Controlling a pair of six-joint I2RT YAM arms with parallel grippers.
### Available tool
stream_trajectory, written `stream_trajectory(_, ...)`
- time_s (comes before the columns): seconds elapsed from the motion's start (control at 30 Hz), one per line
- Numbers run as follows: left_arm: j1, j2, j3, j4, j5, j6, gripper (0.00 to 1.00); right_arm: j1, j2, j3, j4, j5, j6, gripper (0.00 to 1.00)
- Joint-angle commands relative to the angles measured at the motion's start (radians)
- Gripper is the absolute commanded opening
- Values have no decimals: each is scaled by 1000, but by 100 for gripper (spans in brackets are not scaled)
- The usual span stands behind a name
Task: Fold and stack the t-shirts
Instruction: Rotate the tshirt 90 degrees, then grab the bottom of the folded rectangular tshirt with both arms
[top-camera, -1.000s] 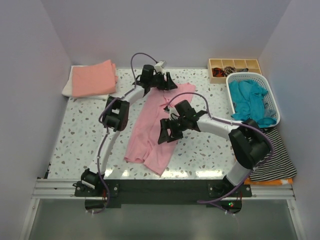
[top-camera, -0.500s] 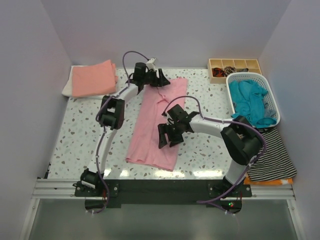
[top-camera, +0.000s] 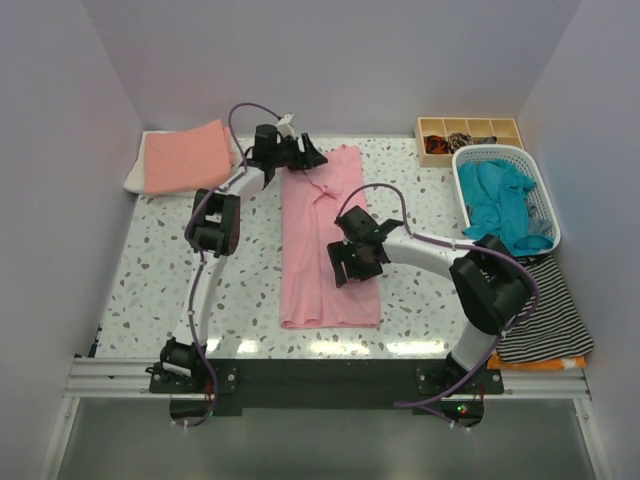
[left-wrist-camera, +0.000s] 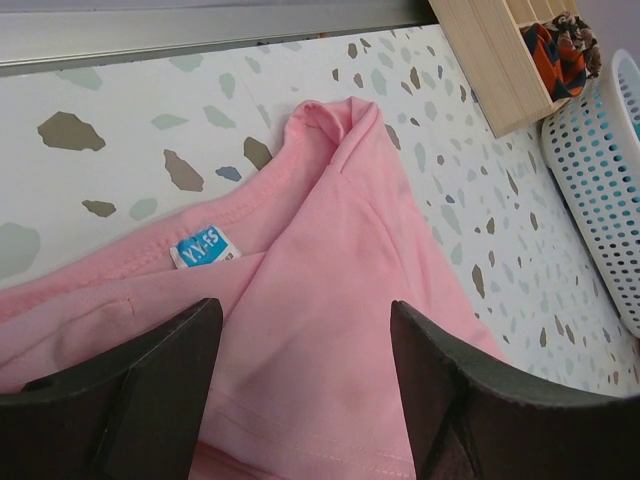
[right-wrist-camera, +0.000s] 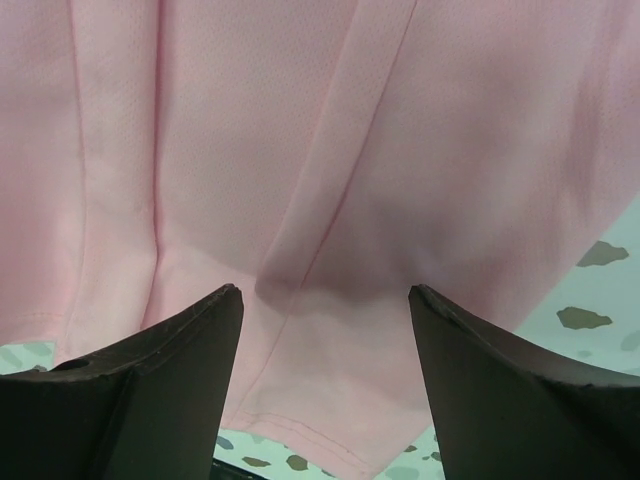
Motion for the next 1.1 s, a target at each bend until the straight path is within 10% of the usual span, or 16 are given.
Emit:
stream_trajectory(0.0, -18, -150, -18, 60, 31, -22, 73, -9, -145, 16, 30, 21, -63, 73)
stream_trajectory(0.23, -38, -487, -217, 128, -33, 28, 75, -9, -250, 106, 12, 139, -60, 75)
stream_trajectory(0.5, -36, -830, -777, 253, -280, 85, 76, -106, -273, 68, 66, 234, 7, 78)
stream_trajectory(0.93, -15, -111, 98, -184, -196, 119, 76, -261, 372, 735, 29, 152, -32, 78)
stream_trajectory(1.07, 22, -84, 45, -101, -193, 88, 76, -265, 546, 994, -22, 190, -45, 78)
